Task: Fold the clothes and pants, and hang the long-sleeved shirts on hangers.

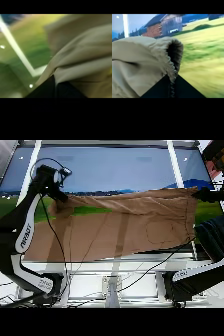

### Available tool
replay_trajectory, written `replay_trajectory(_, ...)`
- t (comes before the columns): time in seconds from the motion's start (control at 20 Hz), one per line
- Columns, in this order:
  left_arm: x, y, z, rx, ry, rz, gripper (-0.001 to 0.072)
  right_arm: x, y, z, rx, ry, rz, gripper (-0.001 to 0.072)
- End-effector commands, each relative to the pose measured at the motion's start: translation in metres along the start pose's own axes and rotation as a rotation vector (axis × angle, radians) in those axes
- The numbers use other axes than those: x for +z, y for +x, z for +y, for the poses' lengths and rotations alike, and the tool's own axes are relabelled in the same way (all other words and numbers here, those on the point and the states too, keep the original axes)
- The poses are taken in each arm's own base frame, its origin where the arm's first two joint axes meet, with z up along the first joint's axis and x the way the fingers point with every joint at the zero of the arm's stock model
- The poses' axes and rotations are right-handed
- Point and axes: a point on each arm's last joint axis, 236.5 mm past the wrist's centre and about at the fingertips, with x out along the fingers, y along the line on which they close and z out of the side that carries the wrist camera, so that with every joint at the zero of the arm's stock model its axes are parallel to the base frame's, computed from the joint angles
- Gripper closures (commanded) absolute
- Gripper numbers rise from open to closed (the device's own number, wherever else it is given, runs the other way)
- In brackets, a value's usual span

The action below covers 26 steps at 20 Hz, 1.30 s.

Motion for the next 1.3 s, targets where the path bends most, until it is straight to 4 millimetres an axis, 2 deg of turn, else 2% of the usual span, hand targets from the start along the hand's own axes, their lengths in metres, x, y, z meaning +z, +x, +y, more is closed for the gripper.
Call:
replay_trajectory(0.0, -0.014, 0.017, -0.032, -0.113, 0.125, 0.096, 0.0316, 0.0, 0.0, 0.0, -0.001, -0.001, 0.002, 0.0677)
replay_trajectory(0.05, -0.013, 0.015, -0.031, -0.111, 0.121, 0.091, 0.0248, 0.0, 0.0, 0.0, -0.002, -0.001, 0.002, 0.0677)
replay_trajectory(0.15, -0.012, 0.007, -0.026, -0.101, 0.068, 0.067, 0.025, 0.0, 0.0, 0.0, -0.001, -0.002, 0.002, 0.0677)
replay_trajectory(0.3, -0.012, -0.022, -0.006, -0.074, -0.023, -0.01, 0.027, 0.0, 0.0, 0.0, -0.002, -0.001, 0.002, 0.0677)
replay_trajectory(0.45, -0.031, -0.055, 0.025, -0.095, -0.32, -0.088, 0.0283, 0.0, 0.0, 0.0, -0.002, -0.002, 0.002, 0.0677)
replay_trajectory(0.6, -0.048, -0.071, 0.01, -0.332, -0.534, -0.16, 0.0279, 0.0, 0.0, 0.0, -0.002, -0.002, 0.002, 0.0677)
replay_trajectory(0.65, -0.057, -0.067, 0.004, -0.374, -0.565, -0.149, 0.0277, 0.0, 0.0, 0.0, -0.002, -0.002, 0.002, 0.0677)
replay_trajectory(0.7, -0.066, -0.061, -0.004, -0.405, -0.576, -0.117, 0.023, 0.0, 0.0, 0.0, -0.002, -0.002, 0.002, 0.0677)
replay_trajectory(0.75, -0.072, -0.052, -0.016, -0.445, -0.581, -0.082, 0.0118, 0.0, 0.0, 0.0, -0.002, -0.002, 0.002, 0.0677)
replay_trajectory(0.8, -0.072, -0.044, -0.031, -0.495, -0.584, -0.057, 0.0095, 0.0, 0.0, 0.0, -0.002, -0.002, 0.002, 0.0677)
replay_trajectory(1.0, -0.065, -0.009, -0.059, -0.545, -0.561, 0.021, 0.0102, 0.0, 0.0, 0.0, -0.002, -0.002, 0.002, 0.0677)
replay_trajectory(1.05, -0.06, 0.002, -0.055, -0.499, -0.573, 0.018, 0.0102, 0.0, 0.0, 0.0, -0.002, -0.002, 0.002, 0.0677)
replay_trajectory(1.15, -0.051, 0.022, -0.032, -0.35, -0.64, -0.004, 0.0102, 0.0, 0.0, 0.0, -0.002, -0.002, 0.002, 0.0677)
replay_trajectory(1.25, -0.058, 0.037, 0.01, -0.113, -0.719, -0.005, 0.0104, 0.0, 0.0, -0.001, -0.004, -0.005, 0.0, 0.0677)
